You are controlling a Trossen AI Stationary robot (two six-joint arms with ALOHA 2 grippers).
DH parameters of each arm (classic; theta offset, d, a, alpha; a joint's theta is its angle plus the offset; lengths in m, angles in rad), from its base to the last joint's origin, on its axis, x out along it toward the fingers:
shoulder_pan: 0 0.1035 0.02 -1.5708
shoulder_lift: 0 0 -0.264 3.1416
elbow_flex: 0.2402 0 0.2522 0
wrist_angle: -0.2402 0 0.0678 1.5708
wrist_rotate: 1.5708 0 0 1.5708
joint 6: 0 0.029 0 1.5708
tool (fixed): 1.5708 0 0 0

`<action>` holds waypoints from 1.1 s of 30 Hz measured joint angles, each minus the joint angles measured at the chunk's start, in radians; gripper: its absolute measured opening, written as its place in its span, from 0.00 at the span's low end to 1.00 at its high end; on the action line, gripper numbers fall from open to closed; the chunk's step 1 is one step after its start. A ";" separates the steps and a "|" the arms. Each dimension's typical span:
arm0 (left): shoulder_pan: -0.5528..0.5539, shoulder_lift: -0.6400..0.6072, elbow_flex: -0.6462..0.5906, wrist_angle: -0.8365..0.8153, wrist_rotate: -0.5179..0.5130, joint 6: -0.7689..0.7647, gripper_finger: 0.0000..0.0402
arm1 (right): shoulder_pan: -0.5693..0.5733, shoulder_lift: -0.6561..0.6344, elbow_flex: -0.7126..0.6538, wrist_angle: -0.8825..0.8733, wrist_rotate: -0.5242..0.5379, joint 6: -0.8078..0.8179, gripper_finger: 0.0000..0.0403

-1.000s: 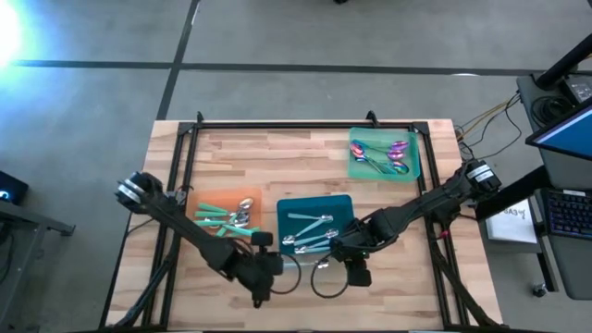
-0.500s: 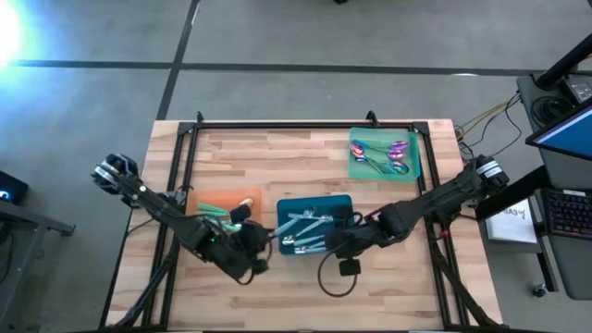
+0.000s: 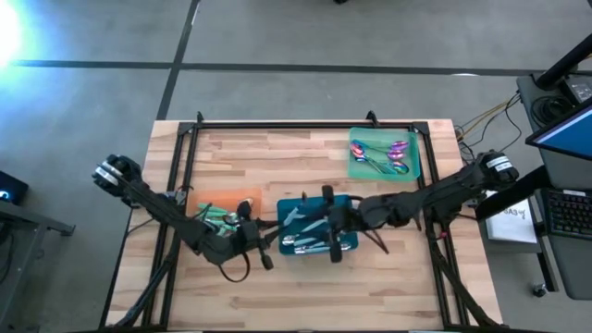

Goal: Sort silverware by color (type)
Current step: Put the light blue spoon into the blue bin

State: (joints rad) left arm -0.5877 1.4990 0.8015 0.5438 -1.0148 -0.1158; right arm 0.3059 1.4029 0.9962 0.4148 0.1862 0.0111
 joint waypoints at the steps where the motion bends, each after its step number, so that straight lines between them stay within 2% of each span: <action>1: 0.000 0.006 -0.012 0.065 -0.004 0.028 0.07 | -0.005 0.000 -0.019 0.047 -0.003 0.007 0.33; 4: 0.000 0.034 -0.034 0.232 0.000 0.112 0.07 | -0.016 0.004 -0.062 0.141 -0.004 0.025 0.33; 6: 0.001 0.060 -0.034 0.287 0.003 0.143 0.07 | -0.018 0.005 -0.076 0.175 -0.004 0.040 0.33; 13: 0.009 0.189 0.043 0.368 -0.001 0.185 0.07 | -0.018 0.005 -0.071 0.203 -0.010 0.053 0.33; 18: 0.010 0.271 0.133 0.406 -0.026 0.294 0.07 | -0.019 0.005 -0.067 0.206 -0.002 0.059 0.33; 22: 0.009 0.285 0.171 0.452 -0.069 0.398 0.07 | -0.018 0.005 -0.067 0.207 -0.005 0.059 0.32; 26: 0.010 0.275 0.172 0.451 -0.061 0.403 0.07 | -0.018 0.005 -0.067 0.205 -0.004 0.059 0.26; 30: 0.008 0.274 0.171 0.449 -0.064 0.386 0.07 | -0.018 0.005 -0.067 0.203 -0.005 0.044 0.11; 33: 0.008 0.274 0.171 0.445 -0.090 0.377 0.09 | -0.018 0.005 -0.066 0.200 -0.001 0.030 0.11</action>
State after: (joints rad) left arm -0.5793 1.7725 0.9730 0.9893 -1.1049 0.2610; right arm 0.2874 1.4078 0.9305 0.6148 0.1848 0.0415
